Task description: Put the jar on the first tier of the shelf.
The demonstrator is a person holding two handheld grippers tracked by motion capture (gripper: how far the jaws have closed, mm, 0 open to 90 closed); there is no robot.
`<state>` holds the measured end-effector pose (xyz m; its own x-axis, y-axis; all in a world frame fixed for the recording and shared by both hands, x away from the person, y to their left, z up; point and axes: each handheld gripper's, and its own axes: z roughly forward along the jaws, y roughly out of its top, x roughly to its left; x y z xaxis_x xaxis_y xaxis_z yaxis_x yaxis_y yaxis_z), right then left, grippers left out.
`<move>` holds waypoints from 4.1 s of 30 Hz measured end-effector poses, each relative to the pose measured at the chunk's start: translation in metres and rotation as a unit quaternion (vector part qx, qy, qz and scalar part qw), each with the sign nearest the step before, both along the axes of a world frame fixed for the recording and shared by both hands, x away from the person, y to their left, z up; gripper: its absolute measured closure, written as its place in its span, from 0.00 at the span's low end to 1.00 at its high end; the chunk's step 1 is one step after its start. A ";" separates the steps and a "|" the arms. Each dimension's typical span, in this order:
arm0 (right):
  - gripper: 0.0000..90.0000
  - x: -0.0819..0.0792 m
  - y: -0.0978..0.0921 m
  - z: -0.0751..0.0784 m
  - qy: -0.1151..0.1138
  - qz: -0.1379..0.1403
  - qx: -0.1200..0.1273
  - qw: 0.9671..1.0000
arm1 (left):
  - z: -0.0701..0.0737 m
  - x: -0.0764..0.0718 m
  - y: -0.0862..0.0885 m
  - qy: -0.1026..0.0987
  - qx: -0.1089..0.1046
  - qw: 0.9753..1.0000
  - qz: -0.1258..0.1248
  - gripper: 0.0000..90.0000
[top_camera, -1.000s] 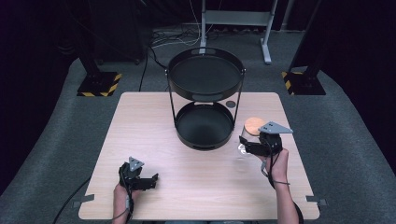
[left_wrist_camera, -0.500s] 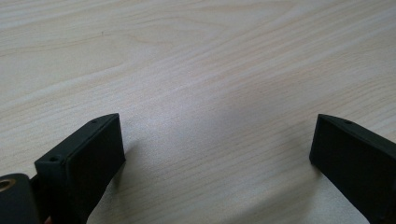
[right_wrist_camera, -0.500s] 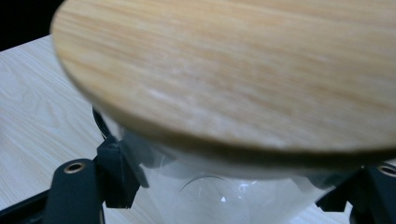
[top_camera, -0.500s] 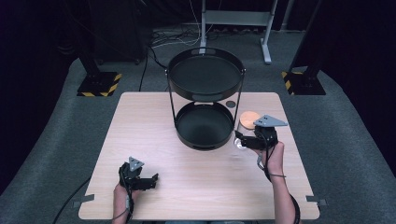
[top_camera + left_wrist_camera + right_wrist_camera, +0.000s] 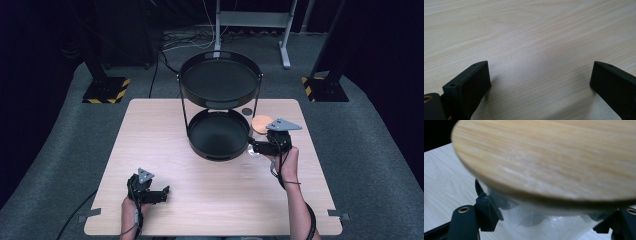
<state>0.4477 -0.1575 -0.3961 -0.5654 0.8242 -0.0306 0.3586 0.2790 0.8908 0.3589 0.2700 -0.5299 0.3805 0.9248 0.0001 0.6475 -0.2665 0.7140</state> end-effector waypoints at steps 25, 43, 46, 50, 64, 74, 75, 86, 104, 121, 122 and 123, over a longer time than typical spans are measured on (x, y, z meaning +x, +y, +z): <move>0.28 0.024 0.021 0.001 0.005 0.011 -0.001 1.000 | 0.000 0.000 0.000 0.000 0.000 1.000 0.000 0.03; 0.28 0.037 0.039 -0.005 0.014 0.017 -0.004 1.000 | 0.000 0.000 0.000 0.000 0.000 1.000 0.000 0.03; 0.28 0.039 0.043 -0.006 0.015 0.020 -0.007 1.000 | 0.000 0.000 0.000 0.000 0.000 1.000 0.000 0.03; 0.28 0.043 0.047 -0.009 0.017 0.022 -0.004 1.000 | 0.000 0.000 0.000 0.000 0.000 1.000 0.000 0.03; 0.28 0.053 0.057 -0.014 0.020 0.023 -0.001 1.000 | 0.000 0.000 0.000 -0.001 0.001 1.000 -0.001 0.03; 0.28 0.060 0.065 -0.020 0.022 0.016 -0.005 1.000 | 0.000 0.000 0.000 -0.001 0.000 1.000 0.000 0.03; 0.28 0.060 0.066 -0.020 0.022 0.016 -0.006 1.000 | 0.000 0.000 0.000 -0.001 0.000 1.000 0.000 0.03; 0.28 0.069 0.074 -0.026 0.026 0.012 -0.003 1.000 | 0.000 0.000 0.000 -0.001 0.000 1.000 0.000 0.03; 0.28 0.080 0.088 -0.037 0.036 0.010 -0.006 0.999 | 0.000 0.000 0.000 -0.001 0.000 1.000 0.000 0.03; 0.28 0.089 0.099 -0.043 0.043 0.013 -0.009 0.999 | 0.000 -0.001 0.000 -0.001 0.000 1.000 -0.001 0.03; 0.28 0.090 0.100 -0.044 0.044 0.014 -0.008 0.999 | 0.000 -0.001 0.000 -0.001 0.000 1.000 -0.001 0.03; 0.28 0.090 0.101 -0.044 0.045 0.017 -0.009 0.999 | 0.000 -0.001 0.000 -0.001 0.000 1.000 -0.001 0.03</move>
